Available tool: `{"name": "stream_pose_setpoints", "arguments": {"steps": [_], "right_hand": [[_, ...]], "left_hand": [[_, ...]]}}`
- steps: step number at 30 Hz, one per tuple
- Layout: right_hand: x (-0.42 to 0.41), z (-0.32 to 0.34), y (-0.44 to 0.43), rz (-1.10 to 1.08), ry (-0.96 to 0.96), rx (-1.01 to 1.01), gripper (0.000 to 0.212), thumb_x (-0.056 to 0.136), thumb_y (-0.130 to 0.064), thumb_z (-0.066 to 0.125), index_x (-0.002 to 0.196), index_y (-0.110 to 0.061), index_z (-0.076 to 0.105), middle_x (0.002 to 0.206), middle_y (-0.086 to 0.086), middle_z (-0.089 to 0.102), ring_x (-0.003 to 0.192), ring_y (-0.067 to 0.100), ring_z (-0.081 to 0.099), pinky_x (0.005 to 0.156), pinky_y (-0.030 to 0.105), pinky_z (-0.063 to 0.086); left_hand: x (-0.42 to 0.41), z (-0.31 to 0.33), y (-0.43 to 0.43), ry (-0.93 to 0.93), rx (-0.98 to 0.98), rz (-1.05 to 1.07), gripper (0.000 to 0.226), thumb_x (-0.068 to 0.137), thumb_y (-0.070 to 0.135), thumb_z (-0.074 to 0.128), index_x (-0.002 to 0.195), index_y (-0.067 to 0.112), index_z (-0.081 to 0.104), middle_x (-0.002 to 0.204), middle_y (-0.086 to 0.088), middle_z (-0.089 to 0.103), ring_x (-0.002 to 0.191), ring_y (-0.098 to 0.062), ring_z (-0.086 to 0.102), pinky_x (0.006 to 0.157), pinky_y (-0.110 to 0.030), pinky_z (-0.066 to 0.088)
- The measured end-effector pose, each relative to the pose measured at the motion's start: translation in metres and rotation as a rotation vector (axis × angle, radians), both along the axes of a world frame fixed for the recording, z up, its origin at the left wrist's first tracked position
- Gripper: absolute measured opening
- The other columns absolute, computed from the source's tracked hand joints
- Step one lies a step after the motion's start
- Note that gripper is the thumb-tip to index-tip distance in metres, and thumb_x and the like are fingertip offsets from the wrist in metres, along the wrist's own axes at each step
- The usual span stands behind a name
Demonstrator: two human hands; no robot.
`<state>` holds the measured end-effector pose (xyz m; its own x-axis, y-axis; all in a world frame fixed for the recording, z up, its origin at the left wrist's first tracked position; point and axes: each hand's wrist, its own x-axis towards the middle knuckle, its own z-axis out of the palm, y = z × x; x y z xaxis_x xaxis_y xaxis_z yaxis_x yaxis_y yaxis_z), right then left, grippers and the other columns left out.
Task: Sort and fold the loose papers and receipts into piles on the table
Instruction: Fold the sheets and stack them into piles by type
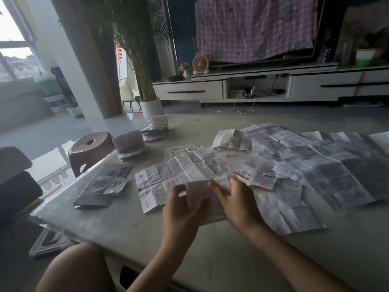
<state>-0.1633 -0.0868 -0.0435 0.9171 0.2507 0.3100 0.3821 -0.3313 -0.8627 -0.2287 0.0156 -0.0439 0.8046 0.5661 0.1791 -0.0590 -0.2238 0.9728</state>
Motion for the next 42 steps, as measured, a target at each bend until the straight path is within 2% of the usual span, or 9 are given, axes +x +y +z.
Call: {"name": "stream_pose_setpoints", "arguments": {"steps": [4, 7, 13, 18, 20, 23, 28, 37, 42], "right_hand": [[-0.021, -0.012, 0.009, 0.035, -0.124, -0.526, 0.033, 0.099, -0.039, 0.032, 0.114, -0.013, 0.046, 0.102, 0.004, 0.065, 0.088, 0.014, 0.065, 0.065, 0.019, 0.045], [-0.029, -0.016, 0.018, -0.102, -0.372, -0.757, 0.027, 0.086, -0.033, 0.063, 0.095, -0.008, 0.057, 0.076, 0.011, 0.068, 0.059, 0.022, 0.068, 0.046, 0.025, 0.046], [-0.015, -0.017, 0.006, -0.126, -0.281, -0.848, 0.025, 0.102, -0.027, 0.028, 0.116, -0.011, 0.041, 0.114, 0.009, 0.063, 0.1, 0.027, 0.064, 0.073, 0.032, 0.047], [-0.014, -0.018, 0.007, -0.193, -0.344, -0.893, 0.016, 0.091, -0.008, 0.055, 0.106, -0.008, 0.051, 0.089, 0.01, 0.069, 0.077, 0.028, 0.068, 0.056, 0.032, 0.05], [-0.013, -0.026, 0.009, -0.169, -0.488, -0.786, 0.024, 0.068, -0.002, 0.077, 0.084, -0.008, 0.061, 0.071, 0.008, 0.064, 0.06, 0.025, 0.064, 0.044, 0.029, 0.047], [-0.02, -0.036, 0.012, 0.061, -0.617, -0.71, 0.014, 0.081, -0.015, 0.056, 0.085, -0.013, 0.07, 0.083, 0.004, 0.068, 0.074, 0.022, 0.066, 0.063, 0.028, 0.054], [-0.025, -0.038, 0.009, 0.096, -0.482, -0.837, 0.039, 0.081, -0.024, 0.04, 0.101, -0.015, 0.072, 0.102, 0.001, 0.072, 0.092, 0.015, 0.069, 0.078, 0.03, 0.055], [-0.028, -0.024, 0.013, 0.134, -0.323, -0.613, 0.038, 0.07, -0.031, 0.056, 0.102, -0.012, 0.064, 0.097, 0.004, 0.064, 0.087, 0.025, 0.061, 0.073, 0.034, 0.049], [-0.024, -0.013, 0.015, 0.138, -0.265, -0.361, 0.029, 0.088, -0.019, 0.053, 0.116, -0.013, 0.057, 0.112, -0.006, 0.05, 0.11, 0.014, 0.05, 0.091, 0.008, 0.031]], "left_hand": [[-0.013, -0.023, 0.012, 0.092, 1.019, 0.122, 0.043, 0.076, 0.028, 0.067, 0.117, 0.02, 0.059, 0.119, -0.002, 0.059, 0.109, -0.025, 0.056, 0.094, -0.032, 0.041], [-0.021, -0.037, 0.011, 0.145, 1.156, -0.028, 0.034, 0.076, 0.036, 0.044, 0.094, 0.026, 0.072, 0.097, 0.006, 0.072, 0.09, -0.017, 0.069, 0.081, -0.026, 0.05], [-0.03, -0.048, 0.015, 0.396, 1.187, -0.115, 0.047, 0.087, 0.037, 0.034, 0.115, 0.018, 0.066, 0.121, 0.0, 0.064, 0.11, -0.017, 0.062, 0.089, -0.042, 0.048], [-0.034, -0.043, 0.01, 0.516, 1.111, -0.207, 0.08, 0.076, 0.052, -0.012, 0.149, 0.028, 0.01, 0.153, 0.009, -0.001, 0.144, -0.008, 0.003, 0.115, -0.034, -0.004], [-0.037, -0.042, 0.01, 0.516, 1.115, -0.208, 0.073, 0.082, 0.049, 0.002, 0.145, 0.025, 0.031, 0.152, 0.005, 0.021, 0.141, -0.013, 0.025, 0.114, -0.04, 0.014], [-0.037, -0.039, 0.01, 0.537, 1.095, -0.243, 0.049, 0.084, 0.039, 0.033, 0.118, 0.022, 0.064, 0.125, 0.0, 0.062, 0.113, -0.018, 0.06, 0.089, -0.046, 0.048], [-0.033, -0.029, 0.014, 0.509, 1.089, -0.236, 0.075, 0.076, 0.047, 0.009, 0.138, 0.024, 0.044, 0.146, 0.005, 0.039, 0.132, -0.016, 0.042, 0.105, -0.046, 0.034], [0.013, 0.004, 0.047, 0.688, 0.766, -0.391, 0.052, 0.084, 0.032, 0.06, 0.13, 0.017, 0.042, 0.128, -0.01, 0.045, 0.121, -0.029, 0.04, 0.098, -0.036, 0.036], [0.02, 0.025, 0.05, 0.717, 0.797, -0.512, 0.028, 0.092, 0.027, 0.049, 0.101, 0.003, 0.061, 0.106, -0.014, 0.063, 0.099, -0.028, 0.06, 0.073, -0.03, 0.044]]}}
